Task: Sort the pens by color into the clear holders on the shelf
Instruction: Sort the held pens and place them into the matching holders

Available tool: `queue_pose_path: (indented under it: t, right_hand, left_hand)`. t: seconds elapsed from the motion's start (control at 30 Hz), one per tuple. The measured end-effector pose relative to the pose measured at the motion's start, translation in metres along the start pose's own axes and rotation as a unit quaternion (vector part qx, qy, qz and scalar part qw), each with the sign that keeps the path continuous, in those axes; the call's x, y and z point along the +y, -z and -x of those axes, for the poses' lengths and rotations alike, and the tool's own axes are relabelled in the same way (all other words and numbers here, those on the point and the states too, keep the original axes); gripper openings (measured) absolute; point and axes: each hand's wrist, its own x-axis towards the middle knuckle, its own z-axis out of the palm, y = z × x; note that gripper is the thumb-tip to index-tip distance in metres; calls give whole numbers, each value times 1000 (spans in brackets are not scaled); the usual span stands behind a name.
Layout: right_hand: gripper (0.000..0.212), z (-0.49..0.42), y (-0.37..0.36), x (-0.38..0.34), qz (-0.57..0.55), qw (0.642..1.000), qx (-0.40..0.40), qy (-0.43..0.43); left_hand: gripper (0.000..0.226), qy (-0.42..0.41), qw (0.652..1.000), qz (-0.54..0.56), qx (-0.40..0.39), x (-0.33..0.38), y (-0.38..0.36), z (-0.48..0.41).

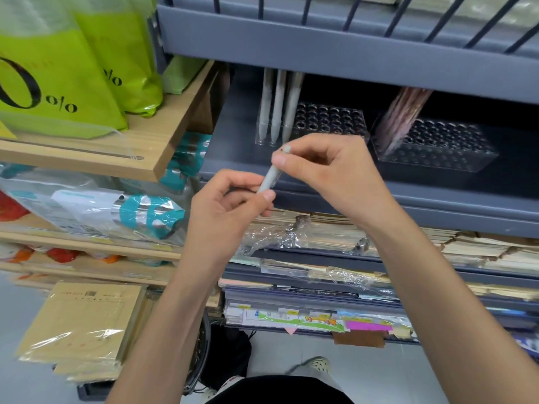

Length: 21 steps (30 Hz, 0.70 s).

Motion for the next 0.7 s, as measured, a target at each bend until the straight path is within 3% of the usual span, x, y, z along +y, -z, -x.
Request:
queue_pose_path:
  t: [0.23, 0.43, 0.5, 0.57, 0.63, 0.7]
  right_hand:
    - [6, 8, 19, 6, -131, 979, 151, -38]
    - [8, 22, 4, 18, -128, 988, 69, -54]
    - [5, 17, 9, 20, -129, 986, 93, -47]
    - [6, 8, 16, 21, -98, 984, 144, -20]
    - [2, -1, 21, 24, -65, 979, 191, 7]
    - [4, -10, 24, 30, -44, 972, 228, 26]
  left_hand:
    - [18, -5, 999, -34, -15, -2, -12, -1]
    - [15, -48, 993, -94, -49, 4, -20, -8]
    - [15, -74, 986, -136, -58, 8, -20, -15]
    - [15, -101, 978, -184, -17, 11, -16, -29]
    - [28, -102, 971, -213, 29, 12, -13, -51]
    - [57, -66, 972, -225, 31, 11, -13, -76]
